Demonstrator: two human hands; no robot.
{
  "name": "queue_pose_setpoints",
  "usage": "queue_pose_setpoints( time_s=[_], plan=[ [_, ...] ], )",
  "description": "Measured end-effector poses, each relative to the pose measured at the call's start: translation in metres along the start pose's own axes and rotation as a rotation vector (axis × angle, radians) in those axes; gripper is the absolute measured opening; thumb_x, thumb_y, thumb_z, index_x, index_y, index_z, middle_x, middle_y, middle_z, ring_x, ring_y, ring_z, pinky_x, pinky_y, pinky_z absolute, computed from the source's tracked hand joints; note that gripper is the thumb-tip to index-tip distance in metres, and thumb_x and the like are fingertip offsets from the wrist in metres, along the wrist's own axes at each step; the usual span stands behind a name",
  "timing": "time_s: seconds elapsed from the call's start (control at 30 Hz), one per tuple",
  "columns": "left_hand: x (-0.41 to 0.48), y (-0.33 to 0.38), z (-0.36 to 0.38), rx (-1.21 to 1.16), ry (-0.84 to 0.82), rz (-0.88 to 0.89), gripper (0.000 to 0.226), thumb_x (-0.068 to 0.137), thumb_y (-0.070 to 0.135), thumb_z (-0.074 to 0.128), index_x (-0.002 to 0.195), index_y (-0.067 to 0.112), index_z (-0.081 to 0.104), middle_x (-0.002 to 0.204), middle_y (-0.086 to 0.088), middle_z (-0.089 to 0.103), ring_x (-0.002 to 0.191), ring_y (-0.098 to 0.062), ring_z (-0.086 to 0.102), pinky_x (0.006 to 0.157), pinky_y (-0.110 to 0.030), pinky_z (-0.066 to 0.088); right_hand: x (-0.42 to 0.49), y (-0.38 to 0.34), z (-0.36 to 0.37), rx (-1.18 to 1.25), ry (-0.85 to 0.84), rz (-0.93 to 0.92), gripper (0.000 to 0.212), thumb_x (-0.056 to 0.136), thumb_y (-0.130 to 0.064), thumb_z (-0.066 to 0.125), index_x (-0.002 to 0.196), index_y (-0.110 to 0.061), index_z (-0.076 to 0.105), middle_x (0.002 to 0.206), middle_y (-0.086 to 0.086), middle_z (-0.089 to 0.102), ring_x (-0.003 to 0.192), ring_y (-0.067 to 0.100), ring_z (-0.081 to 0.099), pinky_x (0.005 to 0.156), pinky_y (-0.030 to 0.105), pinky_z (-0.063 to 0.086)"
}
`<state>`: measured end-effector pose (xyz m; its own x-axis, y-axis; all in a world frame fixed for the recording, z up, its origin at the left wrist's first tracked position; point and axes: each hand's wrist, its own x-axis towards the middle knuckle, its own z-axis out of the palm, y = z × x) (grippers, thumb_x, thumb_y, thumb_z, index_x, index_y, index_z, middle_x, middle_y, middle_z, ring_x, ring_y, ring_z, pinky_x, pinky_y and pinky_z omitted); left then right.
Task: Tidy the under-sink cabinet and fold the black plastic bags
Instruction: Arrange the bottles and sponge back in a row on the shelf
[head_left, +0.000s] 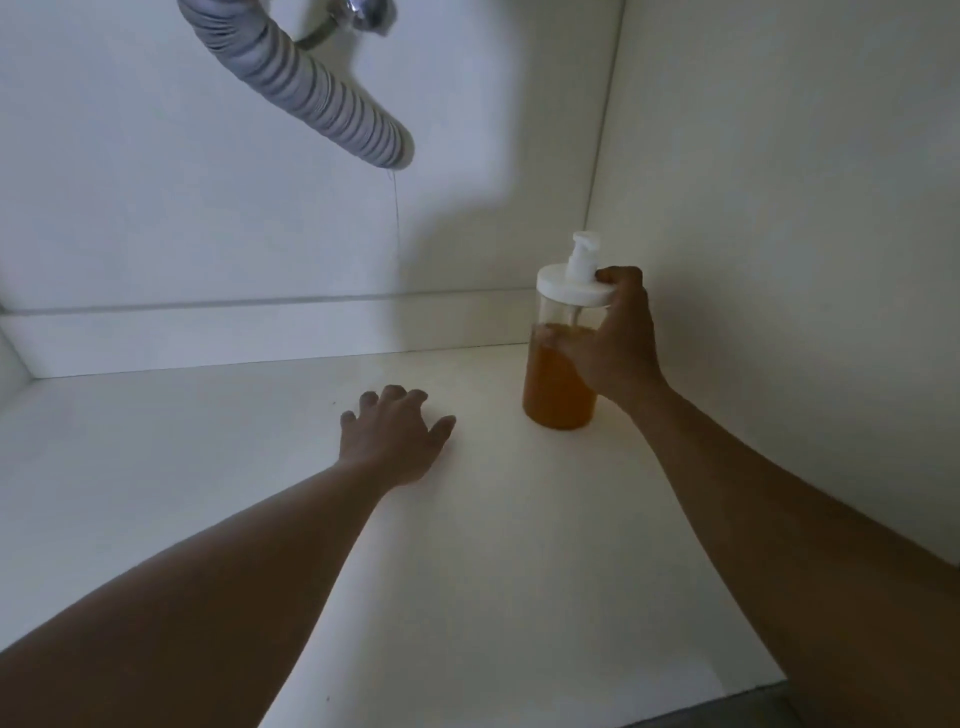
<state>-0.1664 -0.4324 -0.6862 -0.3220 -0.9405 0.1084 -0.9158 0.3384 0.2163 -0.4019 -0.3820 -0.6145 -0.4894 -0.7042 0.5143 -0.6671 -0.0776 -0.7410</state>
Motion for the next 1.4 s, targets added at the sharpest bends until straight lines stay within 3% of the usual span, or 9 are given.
queue_pose_setpoints(
  time_s=[0.07,0.17,0.23,0.63,0.83,1.03,1.13,1.27,1.4],
  plan=[
    [0.001,-0.004,0.007,0.040,0.010,0.004,0.065,0.095,0.068,0.039,0.144,0.026,0.045,0.150,-0.002,0.043,0.137,-0.030,0.036,0.108,-0.050,0.031,0.016,0.006,0.002,-0.089,0.019,-0.035,0.082,0.064,-0.032,0.090,0.129,-0.015,0.045,0.130,0.003,0.042,0.104,0.012,0.047,0.073,0.008,0.039],
    [0.000,-0.007,0.015,0.036,0.077,0.012,0.064,0.094,0.069,0.036,0.142,0.029,0.044,0.148,0.002,0.042,0.137,-0.027,0.034,0.109,-0.049,0.027,0.035,0.011,0.008,-0.342,0.067,-0.053,0.084,0.065,-0.044,0.086,0.134,-0.017,0.047,0.136,0.004,0.037,0.117,0.021,0.046,0.083,0.037,0.051],
    [0.000,-0.007,0.018,0.033,0.102,0.019,0.063,0.093,0.069,0.035,0.141,0.029,0.044,0.147,0.003,0.042,0.136,-0.026,0.033,0.109,-0.048,0.026,0.044,0.014,0.015,-0.460,0.117,-0.063,0.081,0.067,-0.045,0.084,0.134,-0.017,0.048,0.131,0.004,0.042,0.120,0.026,0.045,0.082,0.043,0.051],
    [0.000,-0.014,0.023,-0.009,0.139,0.016,0.064,0.092,0.071,0.036,0.140,0.030,0.047,0.146,0.004,0.043,0.136,-0.024,0.033,0.108,-0.047,0.025,0.081,0.025,0.055,-0.591,0.178,-0.092,0.061,0.080,-0.024,0.076,0.130,-0.018,0.041,0.134,0.010,0.037,0.111,0.035,0.050,0.078,0.054,0.053],
    [-0.003,-0.011,0.018,-0.057,0.166,0.021,0.061,0.090,0.067,0.045,0.134,0.027,0.055,0.139,0.002,0.049,0.131,-0.025,0.037,0.107,-0.048,0.027,0.043,0.021,0.048,-0.497,0.124,-0.007,0.099,0.076,-0.039,0.080,0.150,-0.028,0.016,0.153,0.008,0.022,0.125,0.036,0.044,0.089,0.053,0.049],
    [-0.020,-0.008,0.012,0.009,0.219,0.043,0.043,0.096,0.053,0.046,0.119,0.023,0.067,0.124,-0.002,0.060,0.120,-0.027,0.046,0.098,-0.045,0.035,-0.052,0.015,0.051,-0.618,-0.388,0.008,0.071,0.083,-0.046,0.071,0.143,-0.026,0.039,0.138,0.006,0.040,0.122,0.029,0.050,0.094,0.045,0.049],
    [-0.047,-0.008,0.006,-0.043,0.179,0.072,0.038,0.100,0.042,0.043,0.119,0.021,0.069,0.128,-0.004,0.060,0.121,-0.027,0.046,0.100,-0.043,0.036,-0.109,0.002,0.042,-0.726,-0.427,0.009,0.035,0.098,-0.042,0.050,0.125,-0.022,0.060,0.123,0.005,0.050,0.115,0.027,0.050,0.091,0.043,0.046],
    [-0.108,-0.016,-0.008,-0.045,0.104,0.097,0.037,0.106,0.031,0.038,0.119,0.017,0.069,0.126,-0.007,0.060,0.119,-0.027,0.049,0.098,-0.040,0.040,-0.172,-0.024,0.020,-0.761,-0.446,-0.013,0.037,0.103,-0.034,0.035,0.118,-0.016,0.062,0.121,0.006,0.052,0.111,0.026,0.050,0.090,0.044,0.045],
    [-0.174,-0.024,-0.033,0.028,-0.013,0.122,0.035,0.106,0.029,0.040,0.118,0.016,0.070,0.123,-0.006,0.059,0.119,-0.025,0.053,0.094,-0.039,0.047,-0.222,-0.066,-0.009,-0.837,-0.647,0.061,0.046,0.103,-0.042,0.031,0.130,-0.012,0.053,0.133,0.008,0.044,0.125,0.029,0.041,0.103,0.059,0.032]
  ],
)
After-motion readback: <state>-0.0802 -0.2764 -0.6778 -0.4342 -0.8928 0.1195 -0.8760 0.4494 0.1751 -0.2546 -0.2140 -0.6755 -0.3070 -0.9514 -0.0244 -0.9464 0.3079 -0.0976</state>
